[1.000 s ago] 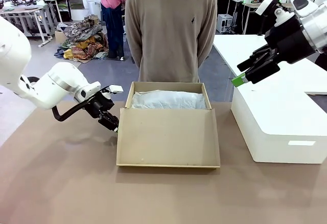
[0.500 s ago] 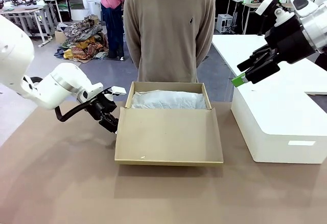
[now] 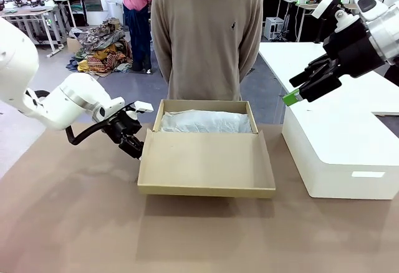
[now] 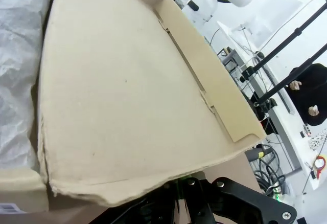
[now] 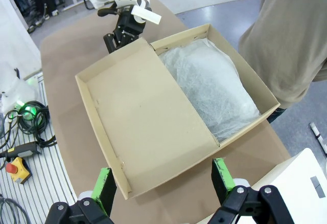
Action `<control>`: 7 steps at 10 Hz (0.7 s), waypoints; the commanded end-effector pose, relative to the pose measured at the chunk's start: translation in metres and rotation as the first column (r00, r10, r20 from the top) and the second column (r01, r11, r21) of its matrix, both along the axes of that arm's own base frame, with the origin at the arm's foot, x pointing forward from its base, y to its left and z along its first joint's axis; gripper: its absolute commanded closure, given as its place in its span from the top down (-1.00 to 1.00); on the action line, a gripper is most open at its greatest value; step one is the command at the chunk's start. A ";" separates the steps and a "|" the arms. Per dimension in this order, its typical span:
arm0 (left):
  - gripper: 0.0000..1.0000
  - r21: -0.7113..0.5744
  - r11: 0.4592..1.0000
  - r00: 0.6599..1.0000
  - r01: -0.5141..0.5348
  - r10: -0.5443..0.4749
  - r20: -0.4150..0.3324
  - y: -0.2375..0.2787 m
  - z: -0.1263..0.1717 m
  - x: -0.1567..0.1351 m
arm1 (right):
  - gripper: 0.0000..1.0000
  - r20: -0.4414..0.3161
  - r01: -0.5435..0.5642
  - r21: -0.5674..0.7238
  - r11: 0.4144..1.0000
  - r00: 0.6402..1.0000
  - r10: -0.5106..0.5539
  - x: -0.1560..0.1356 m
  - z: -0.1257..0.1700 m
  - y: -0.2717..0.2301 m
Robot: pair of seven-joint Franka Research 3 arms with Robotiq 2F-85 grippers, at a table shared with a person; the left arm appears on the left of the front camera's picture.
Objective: Pack the shoes into the box.
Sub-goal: Close the Shoes Box.
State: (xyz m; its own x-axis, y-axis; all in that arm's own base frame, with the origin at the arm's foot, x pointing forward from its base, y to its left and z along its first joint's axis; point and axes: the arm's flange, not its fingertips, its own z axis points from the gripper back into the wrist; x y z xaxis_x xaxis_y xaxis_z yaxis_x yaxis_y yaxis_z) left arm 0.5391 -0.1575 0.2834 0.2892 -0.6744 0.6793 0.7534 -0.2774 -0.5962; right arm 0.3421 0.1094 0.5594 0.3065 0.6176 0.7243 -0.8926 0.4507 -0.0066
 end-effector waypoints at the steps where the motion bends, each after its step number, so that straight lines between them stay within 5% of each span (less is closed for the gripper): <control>1: -1.00 -0.053 0.999 1.000 0.006 -0.006 0.002 0.003 0.014 -0.014 | 1.00 0.014 -0.027 0.027 0.999 1.000 0.026 0.003 -0.001 -0.001; 7: -1.00 -0.115 0.991 0.998 -0.065 0.067 0.017 0.003 0.046 -0.024 | 1.00 0.014 -0.027 0.027 0.999 1.000 0.026 0.003 -0.001 -0.001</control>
State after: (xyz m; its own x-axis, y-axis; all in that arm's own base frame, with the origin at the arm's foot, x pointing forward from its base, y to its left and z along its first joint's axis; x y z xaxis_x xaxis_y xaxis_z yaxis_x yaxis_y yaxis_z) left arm 0.5268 -0.1569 0.3222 0.3107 -0.6104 0.7286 0.7623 -0.2979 -0.5746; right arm 0.3421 0.1094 0.5594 0.3065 0.6177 0.7243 -0.8927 0.4507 -0.0066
